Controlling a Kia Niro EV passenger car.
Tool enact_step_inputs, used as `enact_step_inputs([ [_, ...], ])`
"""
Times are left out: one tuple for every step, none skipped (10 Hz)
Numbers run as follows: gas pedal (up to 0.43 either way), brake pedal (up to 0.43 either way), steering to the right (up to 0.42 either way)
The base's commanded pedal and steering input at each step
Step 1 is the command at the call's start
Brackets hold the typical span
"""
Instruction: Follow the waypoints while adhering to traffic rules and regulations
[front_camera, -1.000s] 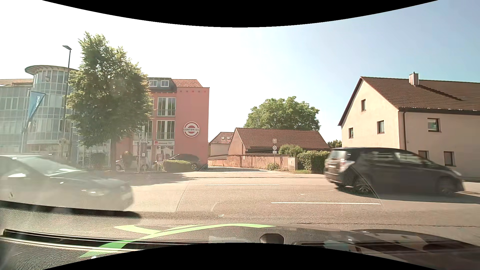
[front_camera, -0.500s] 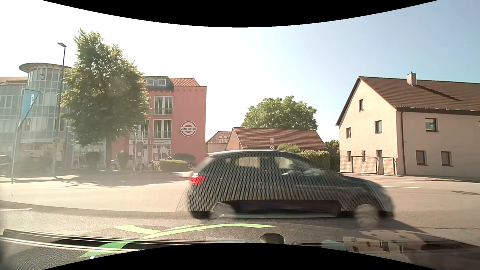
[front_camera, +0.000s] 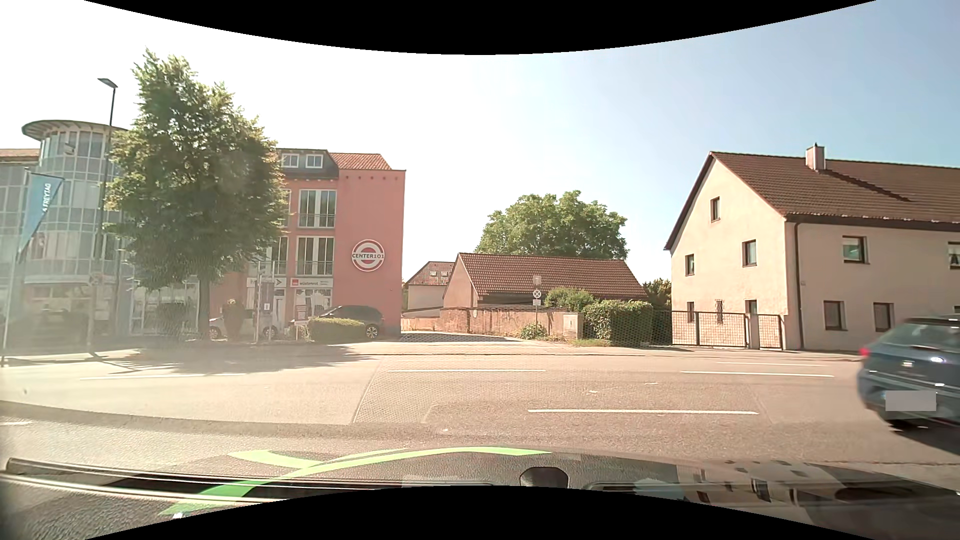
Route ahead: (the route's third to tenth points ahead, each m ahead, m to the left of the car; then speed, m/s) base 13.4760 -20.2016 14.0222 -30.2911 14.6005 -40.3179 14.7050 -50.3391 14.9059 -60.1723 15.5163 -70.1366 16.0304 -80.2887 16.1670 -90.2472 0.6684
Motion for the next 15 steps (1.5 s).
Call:
enact_step_inputs([
  [0.299,0.000,0.364],
  [0.299,0.000,0.378],
  [0.299,0.000,0.395],
  [0.299,0.000,0.410],
  [0.311,0.000,0.421],
  [0.311,0.000,0.427],
  [0.331,0.000,0.447],
  [0.331,0.000,0.470],
  [0.350,0.000,0.492],
  [0.358,0.000,0.509],
  [0.358,0.000,0.522],
  [0.358,0.000,0.530],
  [0.350,0.000,0.533],
  [0.350,0.000,0.540],
  [0.350,0.000,0.552],
])
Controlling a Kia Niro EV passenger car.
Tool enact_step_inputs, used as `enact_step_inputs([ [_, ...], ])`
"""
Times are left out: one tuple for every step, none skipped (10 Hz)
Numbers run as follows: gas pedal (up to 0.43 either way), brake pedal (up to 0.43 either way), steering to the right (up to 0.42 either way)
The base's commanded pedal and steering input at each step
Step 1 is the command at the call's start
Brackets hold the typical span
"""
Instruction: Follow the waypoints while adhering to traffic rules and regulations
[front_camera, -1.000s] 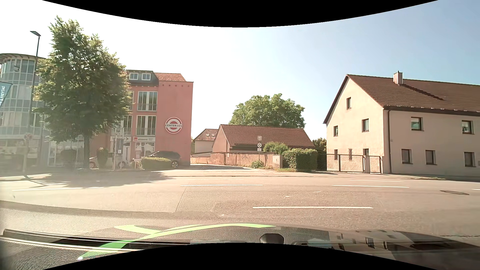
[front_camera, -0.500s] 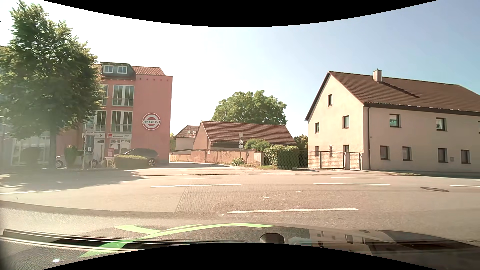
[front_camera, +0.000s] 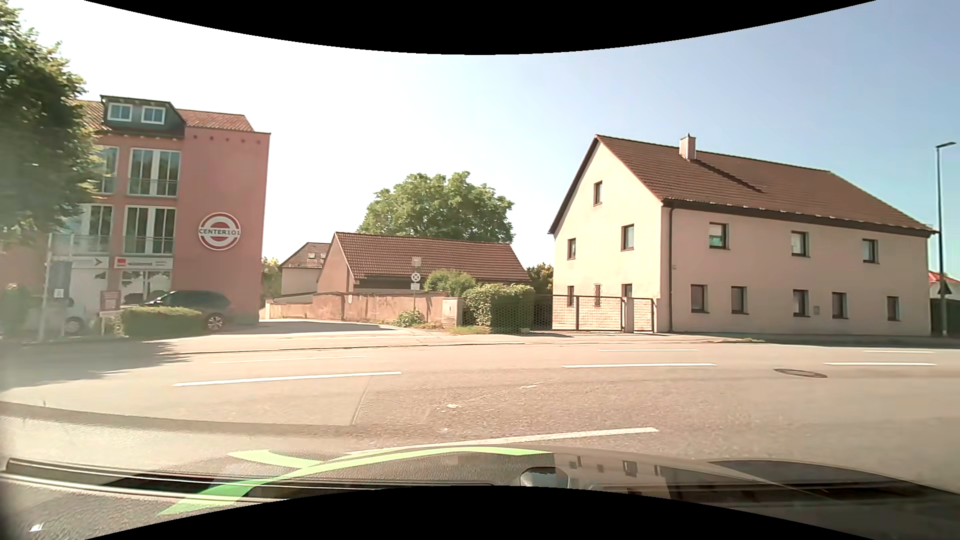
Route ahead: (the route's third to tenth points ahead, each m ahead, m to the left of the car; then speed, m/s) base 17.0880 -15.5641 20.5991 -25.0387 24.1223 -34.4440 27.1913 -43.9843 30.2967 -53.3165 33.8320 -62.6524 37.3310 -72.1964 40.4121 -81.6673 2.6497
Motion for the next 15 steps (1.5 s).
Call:
enact_step_inputs([
  [0.331,0.000,0.559],
  [0.339,0.000,0.559],
  [0.350,0.000,0.565],
  [0.319,0.000,0.578],
  [0.350,0.000,0.585],
  [0.350,0.000,0.579],
  [0.339,0.000,0.573],
  [0.331,0.000,0.574],
  [0.331,0.000,0.578],
  [0.331,0.000,0.575],
  [0.331,0.000,0.569],
  [0.339,0.000,0.564],
  [0.350,0.000,0.550],
  [0.350,0.000,0.533],
  [0.350,0.000,0.506],
])
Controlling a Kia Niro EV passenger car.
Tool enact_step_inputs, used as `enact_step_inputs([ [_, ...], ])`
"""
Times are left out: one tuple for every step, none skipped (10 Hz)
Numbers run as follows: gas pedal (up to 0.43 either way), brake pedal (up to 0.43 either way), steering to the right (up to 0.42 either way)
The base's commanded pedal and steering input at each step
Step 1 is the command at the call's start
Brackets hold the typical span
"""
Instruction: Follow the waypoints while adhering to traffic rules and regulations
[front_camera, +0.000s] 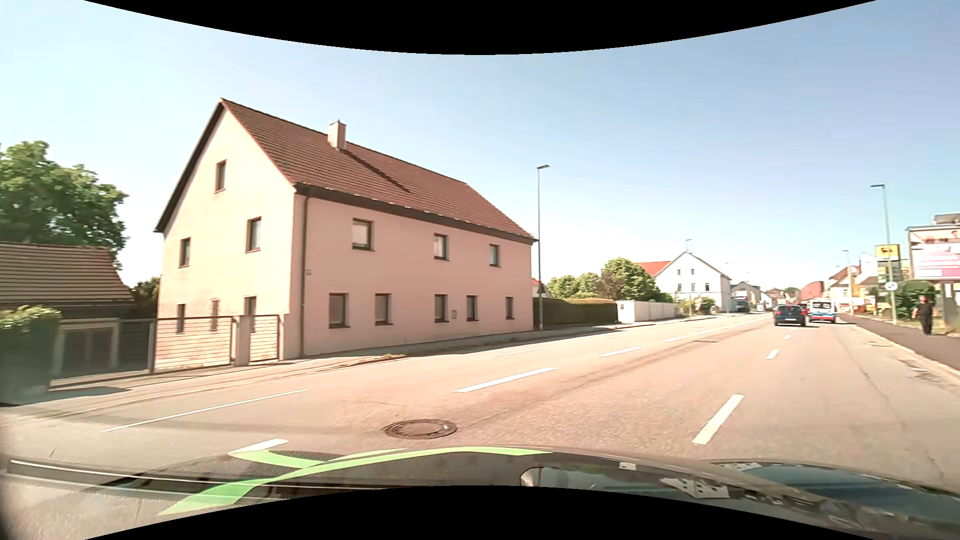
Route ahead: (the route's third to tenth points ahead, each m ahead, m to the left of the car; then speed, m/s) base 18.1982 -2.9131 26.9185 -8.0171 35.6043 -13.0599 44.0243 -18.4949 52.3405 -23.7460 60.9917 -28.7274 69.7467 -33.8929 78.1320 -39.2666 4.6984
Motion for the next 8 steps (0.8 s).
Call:
enact_step_inputs([
  [0.350,0.000,0.476],
  [0.350,0.000,0.454],
  [0.350,0.000,0.435],
  [0.350,0.000,0.413],
  [0.350,0.000,0.394],
  [0.350,0.000,0.386],
  [0.350,0.000,0.363],
  [0.350,0.000,0.316],
])
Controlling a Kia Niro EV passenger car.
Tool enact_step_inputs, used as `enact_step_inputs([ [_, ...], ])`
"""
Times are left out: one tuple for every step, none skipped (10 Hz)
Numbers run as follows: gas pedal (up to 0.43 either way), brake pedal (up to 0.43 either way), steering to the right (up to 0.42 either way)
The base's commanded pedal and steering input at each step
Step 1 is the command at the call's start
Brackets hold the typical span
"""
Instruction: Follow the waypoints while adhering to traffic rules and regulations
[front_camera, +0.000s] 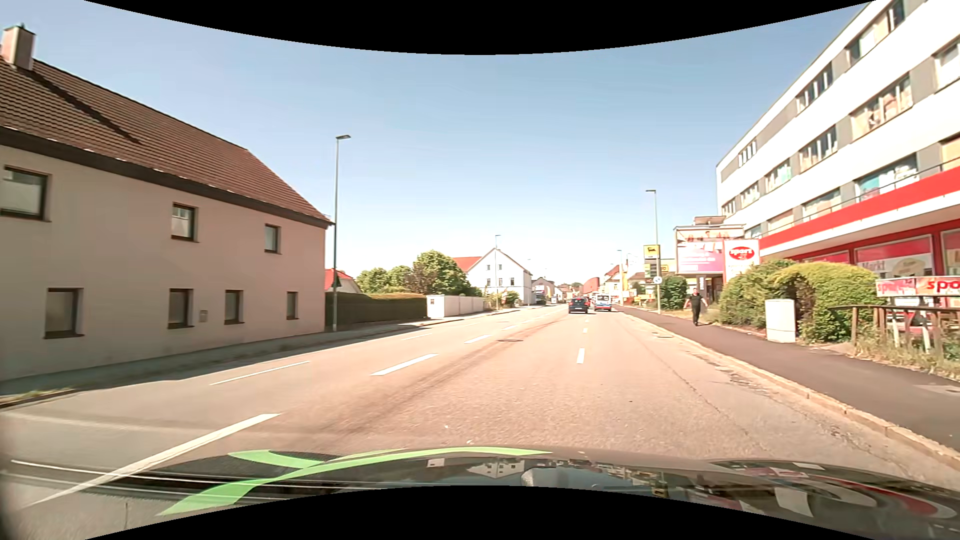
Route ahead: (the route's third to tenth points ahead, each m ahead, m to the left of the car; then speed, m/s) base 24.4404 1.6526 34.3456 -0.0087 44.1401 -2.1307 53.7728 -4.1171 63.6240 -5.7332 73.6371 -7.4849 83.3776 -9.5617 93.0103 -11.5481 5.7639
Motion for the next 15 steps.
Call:
enact_step_inputs([
  [0.350,0.000,0.261],
  [0.339,0.000,0.192],
  [0.339,0.000,0.131],
  [0.339,0.000,0.102],
  [0.339,0.000,0.088],
  [0.339,0.000,0.087],
  [0.339,0.000,0.082],
  [0.339,0.000,0.064],
  [0.339,0.000,0.048],
  [0.339,0.000,0.038],
  [0.339,0.000,0.029],
  [0.331,0.000,0.019],
  [0.331,0.000,0.008],
  [0.331,0.000,0.002],
  [0.311,0.000,0.000],
])
